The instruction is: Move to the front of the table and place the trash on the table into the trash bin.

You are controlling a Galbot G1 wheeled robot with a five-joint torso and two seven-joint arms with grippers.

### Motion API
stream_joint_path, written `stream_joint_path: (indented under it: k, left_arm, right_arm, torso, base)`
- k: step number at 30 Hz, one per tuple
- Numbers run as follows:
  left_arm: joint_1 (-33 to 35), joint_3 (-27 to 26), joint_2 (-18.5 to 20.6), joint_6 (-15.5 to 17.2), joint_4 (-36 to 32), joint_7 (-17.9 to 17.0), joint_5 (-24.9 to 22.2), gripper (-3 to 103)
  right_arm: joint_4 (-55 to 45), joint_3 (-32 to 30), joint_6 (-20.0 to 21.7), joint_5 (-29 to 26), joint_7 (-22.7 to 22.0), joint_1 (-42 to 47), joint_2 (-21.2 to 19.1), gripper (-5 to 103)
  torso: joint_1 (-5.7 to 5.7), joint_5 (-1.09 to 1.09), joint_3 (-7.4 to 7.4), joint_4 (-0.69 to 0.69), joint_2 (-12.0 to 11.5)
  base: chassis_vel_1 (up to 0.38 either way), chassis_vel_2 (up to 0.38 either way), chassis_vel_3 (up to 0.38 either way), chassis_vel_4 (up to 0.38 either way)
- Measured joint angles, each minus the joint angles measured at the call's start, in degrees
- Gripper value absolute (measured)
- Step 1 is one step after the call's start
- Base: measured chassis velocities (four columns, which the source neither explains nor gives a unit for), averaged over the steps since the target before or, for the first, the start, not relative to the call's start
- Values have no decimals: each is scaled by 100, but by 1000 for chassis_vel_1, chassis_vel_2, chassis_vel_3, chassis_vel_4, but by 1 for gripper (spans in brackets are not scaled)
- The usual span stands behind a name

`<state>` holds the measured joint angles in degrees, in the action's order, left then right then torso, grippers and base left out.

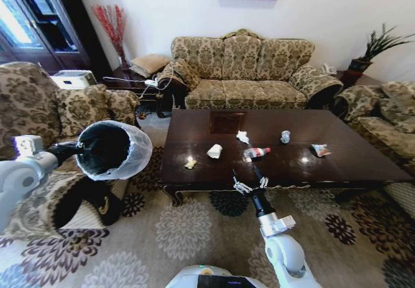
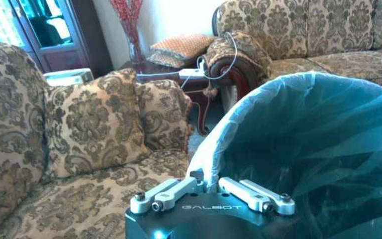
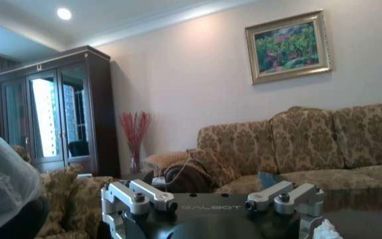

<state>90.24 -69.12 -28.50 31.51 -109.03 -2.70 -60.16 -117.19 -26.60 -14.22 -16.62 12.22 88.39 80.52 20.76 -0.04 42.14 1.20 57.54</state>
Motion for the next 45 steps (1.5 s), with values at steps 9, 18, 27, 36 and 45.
stream_joint_path:
  k: [9, 18, 27, 36, 45]
  left_arm:
    - [122, -147, 0, -8, -265, 34, -39, 0]
    - [296, -289, -97, -65, -369, 36, -36, 0]
    - [352, -336, -138, -108, -448, 44, -43, 0]
    - [586, -539, -115, -92, -681, -12, -73, 0]
    - [757, -603, 891, 421, -353, 31, -904, 0]
  right_arm:
    - [-94, 0, 42, 0, 119, 2, 77, 100]
    - [-66, 29, 34, -6, 174, -1, 114, 100]
    - [91, 238, -143, 352, -149, -11, 165, 100]
    - [688, 1329, 1176, 495, -813, -796, 107, 100]
    - [1694, 1953, 1902, 576, -697, -1609, -89, 100]
  torso:
    - [0, 10, 1, -9, 0]
    - [-2, 3, 0, 0, 1]
    - [3, 2, 1, -5, 0]
    - [3, 2, 2, -5, -2]
    - [-2, 4, 1, -2, 1]
  base:
    - [-47, -29, 19, 11]
    - [-46, 81, 53, -60]
    - [-204, 186, 190, -181]
    - [-91, 74, 92, -62]
    - [29, -10, -17, 27]
